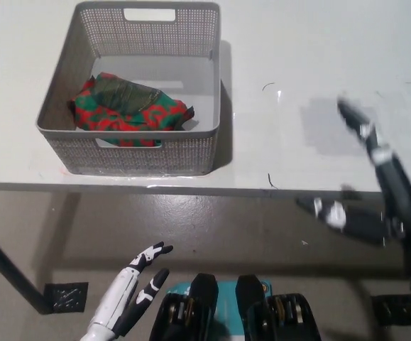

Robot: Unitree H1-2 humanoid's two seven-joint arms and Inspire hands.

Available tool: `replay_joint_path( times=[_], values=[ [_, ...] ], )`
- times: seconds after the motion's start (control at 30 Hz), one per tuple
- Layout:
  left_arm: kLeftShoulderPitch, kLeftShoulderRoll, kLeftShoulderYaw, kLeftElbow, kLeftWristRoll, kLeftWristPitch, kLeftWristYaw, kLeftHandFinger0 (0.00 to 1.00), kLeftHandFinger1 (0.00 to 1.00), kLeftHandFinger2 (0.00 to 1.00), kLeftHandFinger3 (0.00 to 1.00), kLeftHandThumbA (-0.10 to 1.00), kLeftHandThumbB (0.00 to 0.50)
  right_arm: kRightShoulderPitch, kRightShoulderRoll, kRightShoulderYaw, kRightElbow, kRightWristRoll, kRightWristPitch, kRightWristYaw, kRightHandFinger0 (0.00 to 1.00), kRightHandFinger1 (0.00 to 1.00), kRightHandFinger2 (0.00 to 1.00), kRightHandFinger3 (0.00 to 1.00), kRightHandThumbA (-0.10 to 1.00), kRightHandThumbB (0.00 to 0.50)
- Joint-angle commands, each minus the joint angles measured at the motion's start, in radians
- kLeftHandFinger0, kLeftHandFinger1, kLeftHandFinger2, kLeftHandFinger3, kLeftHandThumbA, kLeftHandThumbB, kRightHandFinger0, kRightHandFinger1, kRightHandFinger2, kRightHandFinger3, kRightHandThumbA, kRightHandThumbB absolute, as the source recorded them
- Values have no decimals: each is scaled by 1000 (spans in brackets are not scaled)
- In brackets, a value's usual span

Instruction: Use the right hand to pick up a bag of coffee beans on the right hand side and place it into a container on the left hand side

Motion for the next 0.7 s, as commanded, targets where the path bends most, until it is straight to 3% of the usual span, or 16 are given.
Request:
replay_joint_path(
  times=[0.0,0.13,0.27,0.37,0.4,0.43,0.5,0.67],
  values=[
    [-17,8,11,-7,-29,-12,-8,1000,1000,1000,1000,1000,287,94,38,-11,58,179,-255,-30,1000,1000,1000,1000,1000,320],
    [-16,5,17,3,-35,-20,-1,1000,1000,1000,1000,1000,290,164,41,-2,181,131,-328,-38,1000,1000,1000,1000,1000,309],
    [-21,0,24,8,-42,-16,3,1000,1000,1000,1000,1000,307,200,53,0,320,160,-387,-23,1000,1000,1000,1000,1000,234],
    [-14,-2,25,12,-43,-17,7,1000,1000,1000,1000,1000,309,205,58,-3,376,151,-393,-29,1000,1000,1000,1000,1000,269],
    [-14,-3,26,14,-45,-16,8,1000,1000,1000,1000,1000,311,198,59,-3,398,142,-402,-34,1000,1000,1000,1000,993,227],
    [-14,-3,28,15,-45,-17,10,1000,1000,1000,1000,1000,309,192,58,-2,410,130,-396,-38,1000,1000,1000,1000,1000,258],
    [-14,-4,31,22,-48,-25,14,1000,1000,1000,1000,1000,299,168,56,1,458,119,-414,-39,1000,1000,1000,1000,1000,246],
    [-17,-9,34,27,-50,-22,18,1000,1000,1000,1000,1000,288,132,59,3,534,115,-443,-41,1000,1000,1000,1000,1000,271]
  ],
)
